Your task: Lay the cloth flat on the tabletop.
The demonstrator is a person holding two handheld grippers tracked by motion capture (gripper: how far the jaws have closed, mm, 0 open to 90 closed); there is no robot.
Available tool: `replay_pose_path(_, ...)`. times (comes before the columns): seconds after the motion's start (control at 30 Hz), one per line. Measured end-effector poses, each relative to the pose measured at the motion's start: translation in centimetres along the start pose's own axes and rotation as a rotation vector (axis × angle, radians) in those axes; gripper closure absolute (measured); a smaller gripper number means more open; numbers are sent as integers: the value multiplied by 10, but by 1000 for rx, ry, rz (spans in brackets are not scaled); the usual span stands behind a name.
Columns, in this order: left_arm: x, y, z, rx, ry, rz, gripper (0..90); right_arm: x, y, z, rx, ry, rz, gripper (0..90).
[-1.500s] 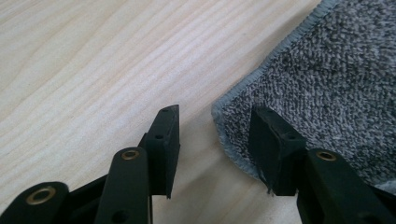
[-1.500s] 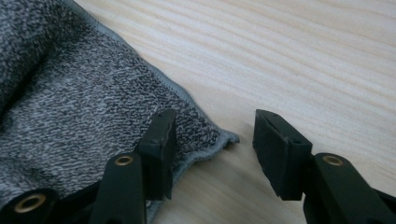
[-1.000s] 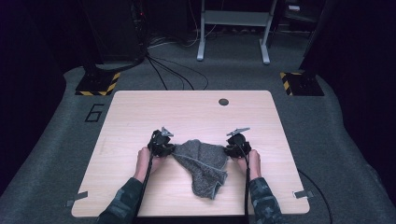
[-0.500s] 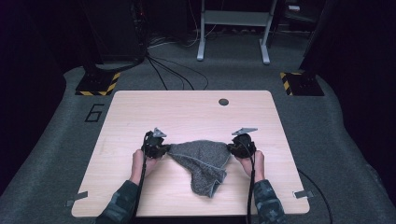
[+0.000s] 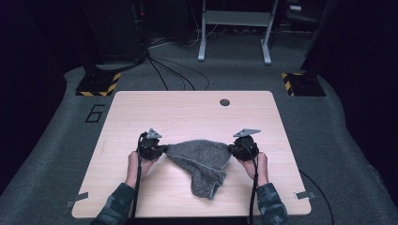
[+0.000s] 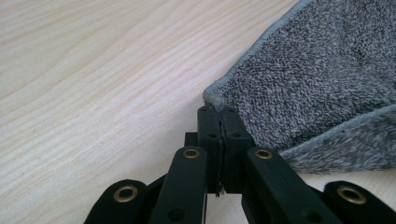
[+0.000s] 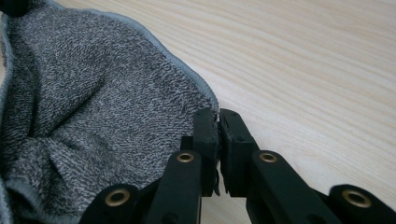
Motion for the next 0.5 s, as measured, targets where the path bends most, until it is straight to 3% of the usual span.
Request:
replay_pose_path(0.2, 11, 3, 5, -5, 22, 34, 889, 14, -1, -4, 31, -15, 38, 860)
replay_pose_path(0.3, 20, -10, 22, -7, -4, 49, 890, 27, -14, -12, 38, 5, 59, 863)
replay_pose_path(0.33, 20, -10, 22, -7, -4, 49, 891, 27, -14, -12, 38, 5, 59, 863)
replay_pose_path(0.43, 31, -40, 46, -14, -39, 66, 891, 46, -47, -25, 26, 62, 54, 867)
replay_pose_path(0.47, 29, -73, 65, -19, -100, 39, 892, 49, -78, -31, 32, 104, 30, 869)
replay_pose_path(0.5, 20, -92, 75, -12, -124, 11, 892, 46, -97, -34, 25, 131, 2, 869)
Point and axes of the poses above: each handheld gripper's, and its own axes: x roughly forward along the jaws, y roughly out of its underside, z roughly to its left, the point moved 8 cm from there along x, roughly forward along the jaws, and after that the axes turned 9 degrees about x, right-handed, at the moved point
